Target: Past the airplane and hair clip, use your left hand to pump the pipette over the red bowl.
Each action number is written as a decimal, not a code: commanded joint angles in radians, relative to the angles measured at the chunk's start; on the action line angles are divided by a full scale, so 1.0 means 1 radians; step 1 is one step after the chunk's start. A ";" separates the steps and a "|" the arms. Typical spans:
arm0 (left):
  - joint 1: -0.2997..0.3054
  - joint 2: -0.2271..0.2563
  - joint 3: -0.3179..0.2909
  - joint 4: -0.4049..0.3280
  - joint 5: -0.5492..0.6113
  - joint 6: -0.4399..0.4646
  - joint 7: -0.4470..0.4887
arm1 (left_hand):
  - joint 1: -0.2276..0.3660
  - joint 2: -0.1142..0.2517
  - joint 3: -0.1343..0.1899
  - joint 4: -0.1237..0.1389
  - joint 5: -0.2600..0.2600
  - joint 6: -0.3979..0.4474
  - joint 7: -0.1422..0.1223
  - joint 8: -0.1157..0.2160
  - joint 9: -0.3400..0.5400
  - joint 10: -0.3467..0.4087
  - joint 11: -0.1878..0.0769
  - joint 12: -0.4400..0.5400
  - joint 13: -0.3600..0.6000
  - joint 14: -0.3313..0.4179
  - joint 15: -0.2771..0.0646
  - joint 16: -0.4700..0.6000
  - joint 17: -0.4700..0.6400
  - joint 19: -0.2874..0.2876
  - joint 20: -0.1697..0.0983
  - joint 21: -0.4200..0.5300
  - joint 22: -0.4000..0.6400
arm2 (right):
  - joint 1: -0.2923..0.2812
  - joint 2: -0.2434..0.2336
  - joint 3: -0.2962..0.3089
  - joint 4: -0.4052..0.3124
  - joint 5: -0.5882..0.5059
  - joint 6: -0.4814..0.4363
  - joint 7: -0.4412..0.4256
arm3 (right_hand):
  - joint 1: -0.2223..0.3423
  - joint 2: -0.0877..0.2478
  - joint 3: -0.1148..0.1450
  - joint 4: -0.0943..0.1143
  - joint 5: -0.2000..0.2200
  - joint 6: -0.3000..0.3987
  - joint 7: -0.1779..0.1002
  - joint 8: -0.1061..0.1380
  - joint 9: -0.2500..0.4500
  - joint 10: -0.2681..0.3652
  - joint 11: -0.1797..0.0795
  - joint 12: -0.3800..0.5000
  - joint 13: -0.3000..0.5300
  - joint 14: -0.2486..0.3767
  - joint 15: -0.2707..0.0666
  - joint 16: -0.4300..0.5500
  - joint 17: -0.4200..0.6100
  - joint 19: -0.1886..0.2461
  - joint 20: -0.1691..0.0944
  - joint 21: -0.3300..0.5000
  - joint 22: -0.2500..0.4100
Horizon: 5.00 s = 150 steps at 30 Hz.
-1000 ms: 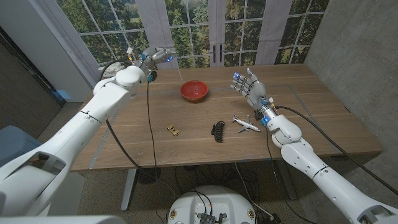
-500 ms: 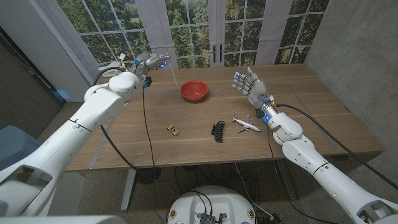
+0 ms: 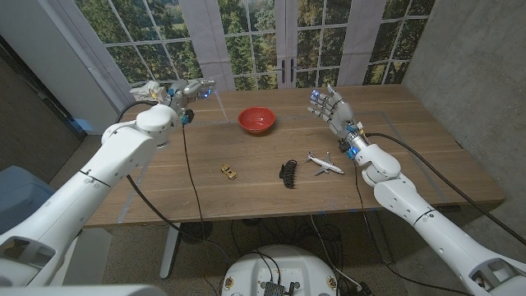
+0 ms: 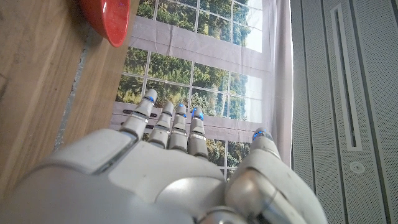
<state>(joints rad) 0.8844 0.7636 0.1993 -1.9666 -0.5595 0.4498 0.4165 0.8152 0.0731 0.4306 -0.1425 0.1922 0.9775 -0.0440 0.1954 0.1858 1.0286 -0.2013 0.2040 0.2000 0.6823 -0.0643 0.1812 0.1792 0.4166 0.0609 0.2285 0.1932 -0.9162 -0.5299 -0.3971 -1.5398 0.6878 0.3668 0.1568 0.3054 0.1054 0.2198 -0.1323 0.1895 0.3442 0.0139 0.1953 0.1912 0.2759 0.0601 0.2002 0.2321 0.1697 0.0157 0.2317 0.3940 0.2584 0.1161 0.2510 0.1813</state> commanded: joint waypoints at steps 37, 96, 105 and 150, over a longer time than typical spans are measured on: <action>0.124 0.005 -0.051 0.023 -0.115 0.064 0.161 | -0.014 -0.034 -0.021 -0.019 -0.008 0.006 0.025 -0.001 0.002 0.000 0.013 0.005 0.002 -0.010 -0.139 0.009 0.003 -0.007 0.009 -0.001 0.004 | 0.041 0.020 0.012 0.042 -0.031 0.053 -0.016 | -0.013 0.002 0.012 -0.010 0.003 -0.022 -0.028 -0.004 -0.003 -0.054 -0.013 -0.007 -0.016 -0.033 -0.007 -0.015 -0.013 -0.079 -0.017 -0.043 0.001; 0.005 0.073 0.093 0.025 0.005 0.225 0.153 | -0.094 -0.131 -0.150 -0.003 -0.005 -0.908 0.016 -0.026 -0.008 -0.930 0.134 -0.033 -0.017 -0.619 0.037 -0.015 -0.004 -0.337 0.067 -0.034 -0.004 | 0.009 0.013 0.033 0.034 -0.015 0.087 -0.010 | -0.020 0.003 0.022 -0.011 0.003 -0.023 -0.032 -0.003 -0.004 -0.077 -0.026 -0.004 -0.025 -0.063 0.008 -0.020 -0.026 -0.103 -0.021 -0.050 0.000; 0.054 0.073 0.062 0.041 0.053 0.035 0.107 | -0.144 -0.128 -0.163 0.009 -0.010 -0.952 -0.045 -0.019 -0.008 -1.039 0.135 -0.034 -0.020 -0.744 0.043 -0.013 -0.005 -0.416 0.062 -0.042 -0.006 | 0.001 0.013 0.035 0.032 -0.015 0.085 -0.020 | -0.021 0.002 0.023 -0.011 0.002 -0.021 -0.031 -0.002 -0.004 -0.079 -0.028 -0.003 -0.025 -0.070 0.010 -0.021 -0.028 -0.114 -0.017 -0.053 0.000; 0.058 -0.051 0.017 0.354 -0.126 -0.713 -0.485 | -0.523 0.148 0.075 0.304 0.097 -0.890 -0.024 -0.009 -0.016 -1.009 0.083 -0.005 -0.029 -0.743 -0.046 0.009 -0.005 -0.504 -0.186 -0.017 -0.017 | 0.042 0.037 0.040 0.095 0.025 0.043 -0.012 | -0.077 0.009 0.019 0.013 -0.009 -0.020 -0.023 -0.010 -0.006 -0.079 -0.013 0.000 -0.031 -0.099 -0.034 -0.026 -0.048 -0.083 -0.116 -0.042 -0.002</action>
<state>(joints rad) 0.9611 0.7555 0.2124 -1.6739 -0.6316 -0.1652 0.0276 0.3039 0.1801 0.4597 0.1384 0.2740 0.0694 -0.0723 0.1817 0.1674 0.0034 -0.1197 0.1966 0.1709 -0.0700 -0.0347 0.1897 0.1720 -0.0990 -0.0341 0.2143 0.1766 -0.8821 -0.5016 -0.3613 -1.4549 0.7001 0.4241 0.1485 0.2315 0.1160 0.2350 -0.1252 0.1810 0.3361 -0.0101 0.1906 0.1865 0.1964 0.0448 0.1963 0.1995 0.0678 -0.0072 0.2068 0.3477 0.1659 0.0119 0.2045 0.1766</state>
